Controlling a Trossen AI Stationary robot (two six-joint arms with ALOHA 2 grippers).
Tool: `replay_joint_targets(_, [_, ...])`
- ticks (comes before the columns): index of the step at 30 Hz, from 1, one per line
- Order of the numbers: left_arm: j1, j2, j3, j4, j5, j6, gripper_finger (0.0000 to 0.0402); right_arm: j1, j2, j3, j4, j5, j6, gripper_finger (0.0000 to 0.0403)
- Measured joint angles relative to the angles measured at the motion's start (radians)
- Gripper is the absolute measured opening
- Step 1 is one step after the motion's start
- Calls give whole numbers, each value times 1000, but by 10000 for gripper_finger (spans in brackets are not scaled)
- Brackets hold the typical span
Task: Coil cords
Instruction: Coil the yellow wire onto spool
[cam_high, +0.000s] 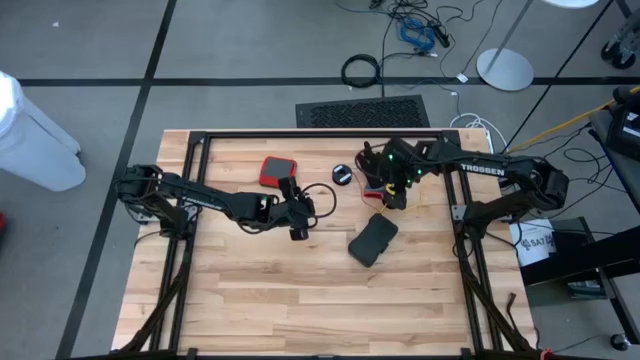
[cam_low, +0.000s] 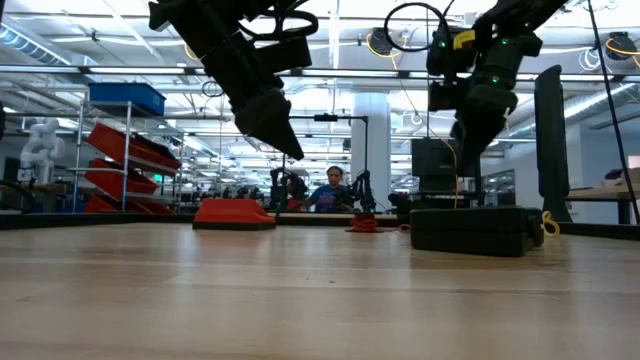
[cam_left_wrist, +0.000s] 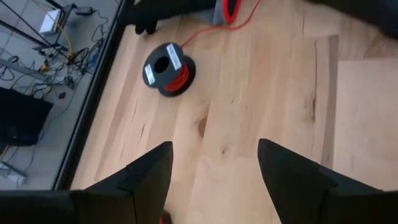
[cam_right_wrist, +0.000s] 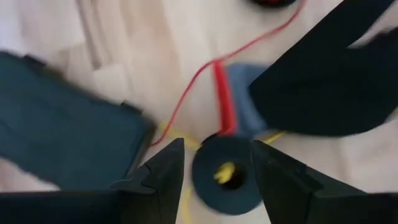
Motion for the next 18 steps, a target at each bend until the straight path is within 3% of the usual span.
replay_joint_targets(9, [1, 0, 0, 18, 1, 3, 244, 12, 1, -179, 90, 6, 16, 174])
replay_joint_targets(18, [14, 0, 0, 19, 1, -5, 244, 12, 1, -246, 238, 42, 7, 174])
